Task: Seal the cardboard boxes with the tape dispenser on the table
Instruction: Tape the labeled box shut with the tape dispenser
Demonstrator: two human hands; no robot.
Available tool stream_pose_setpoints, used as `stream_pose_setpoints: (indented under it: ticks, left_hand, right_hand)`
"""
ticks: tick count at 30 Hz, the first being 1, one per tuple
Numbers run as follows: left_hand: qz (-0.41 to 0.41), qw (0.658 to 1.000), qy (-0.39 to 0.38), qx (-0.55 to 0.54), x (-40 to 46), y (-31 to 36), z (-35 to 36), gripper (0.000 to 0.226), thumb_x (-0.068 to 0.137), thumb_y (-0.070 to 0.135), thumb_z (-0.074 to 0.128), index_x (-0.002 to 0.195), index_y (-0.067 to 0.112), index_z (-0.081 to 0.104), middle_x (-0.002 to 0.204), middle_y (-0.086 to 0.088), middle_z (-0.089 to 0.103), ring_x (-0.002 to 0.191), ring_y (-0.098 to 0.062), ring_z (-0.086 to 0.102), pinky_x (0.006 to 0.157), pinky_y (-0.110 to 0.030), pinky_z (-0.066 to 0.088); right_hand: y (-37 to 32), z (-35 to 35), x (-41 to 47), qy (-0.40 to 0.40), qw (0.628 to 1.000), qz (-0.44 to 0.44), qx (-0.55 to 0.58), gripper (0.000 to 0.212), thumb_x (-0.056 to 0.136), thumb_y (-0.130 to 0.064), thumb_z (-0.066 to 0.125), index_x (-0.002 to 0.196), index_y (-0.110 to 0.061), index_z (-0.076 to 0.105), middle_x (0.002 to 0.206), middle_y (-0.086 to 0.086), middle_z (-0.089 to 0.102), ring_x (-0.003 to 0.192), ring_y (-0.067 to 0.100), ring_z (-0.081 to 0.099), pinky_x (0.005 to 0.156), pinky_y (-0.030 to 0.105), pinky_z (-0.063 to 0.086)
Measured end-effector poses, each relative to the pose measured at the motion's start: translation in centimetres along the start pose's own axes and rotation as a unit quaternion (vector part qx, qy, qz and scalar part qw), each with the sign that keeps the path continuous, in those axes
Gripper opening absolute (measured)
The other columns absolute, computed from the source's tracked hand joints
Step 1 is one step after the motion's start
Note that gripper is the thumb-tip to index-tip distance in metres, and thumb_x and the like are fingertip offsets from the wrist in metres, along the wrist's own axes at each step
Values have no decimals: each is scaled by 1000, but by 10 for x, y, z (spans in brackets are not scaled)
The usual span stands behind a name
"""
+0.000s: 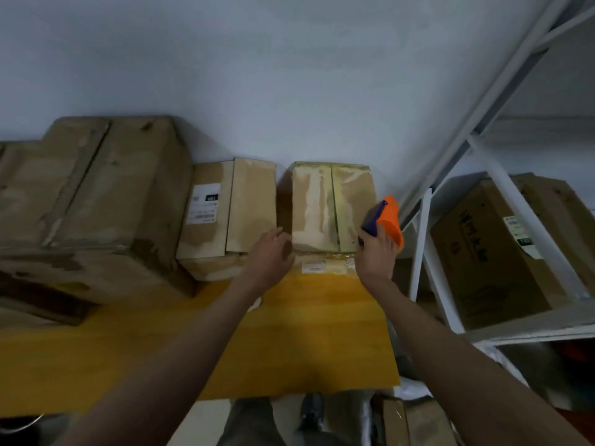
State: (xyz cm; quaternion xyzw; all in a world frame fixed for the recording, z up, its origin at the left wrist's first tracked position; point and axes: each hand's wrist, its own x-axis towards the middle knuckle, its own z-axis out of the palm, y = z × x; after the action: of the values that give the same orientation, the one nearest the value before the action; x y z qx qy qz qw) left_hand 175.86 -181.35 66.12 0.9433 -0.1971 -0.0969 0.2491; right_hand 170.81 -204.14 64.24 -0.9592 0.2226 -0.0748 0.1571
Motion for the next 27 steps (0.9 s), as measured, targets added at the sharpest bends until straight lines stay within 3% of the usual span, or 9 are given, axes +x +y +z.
stream_pose_setpoints:
  ticks: [4,7,11,15,18,20,22,25,27]
  left_hand:
    - [-52,998,41,19,-34,-50,-25,37,98,24,58,133,12,58,143,-6,48,135,-26,43,109,-38,36]
    - [-92,994,43,33,-42,-87,-47,42,100,30,57,138,12,54,145,-7,47,134,-29,45,105,-42,42]
    - [-146,989,3,32,-27,-125,-69,55,102,30,53,151,11,36,158,-10,32,142,-31,34,110,-43,38]
    - [-108,992,-51,37,2,-137,-83,25,100,15,51,121,3,55,134,-15,51,131,-34,42,105,-41,34]
    - [-102,989,-97,55,14,-156,-73,33,98,27,48,127,11,47,149,-16,36,146,-36,20,116,-48,24]
    - [-80,987,-107,84,17,-176,-52,50,92,38,38,138,19,32,158,-15,23,150,-36,7,118,-54,18]
    - [-58,986,-112,108,15,-187,-36,56,95,36,36,147,17,25,163,-17,12,152,-39,-4,119,-59,14]
    - [-30,984,-124,128,6,-189,-29,51,100,40,38,144,15,42,165,-16,6,151,-44,-11,119,-65,8]
    - [-66,987,-115,93,-3,-183,-29,67,96,52,38,155,24,26,167,-13,0,152,-41,-9,121,-60,10]
  right_hand:
    - [-37,-7,-28,61,993,-55,83,47,88,-8,68,132,-21,65,123,13,58,111,33,53,99,48,42]
    - [-70,-7,-40,71,981,-63,170,36,90,-19,70,127,-21,70,115,10,63,106,27,54,93,43,47]
    - [-110,1,-51,7,953,-72,296,25,98,-17,64,119,-21,75,120,8,64,112,20,56,93,28,50]
    - [-143,3,-56,-50,928,-42,367,36,97,-11,64,133,-17,63,117,1,61,100,12,58,76,4,41]
    - [-152,3,-62,-79,896,0,437,58,96,-8,66,148,-21,44,119,-16,55,97,-4,59,76,12,51]
    - [-150,6,-67,-87,887,40,452,68,94,-12,69,153,-26,36,127,-7,57,107,2,61,79,17,55]
    - [-147,8,-73,-90,889,73,442,72,94,-15,70,154,-28,32,119,-5,60,106,5,61,79,17,53]
    - [-146,12,-75,-87,893,109,428,64,92,-15,72,148,-24,42,114,-9,59,104,2,59,80,15,48]
    - [-148,16,-75,-89,893,106,429,56,91,-15,73,141,-23,50,117,-8,61,108,7,60,80,16,49]
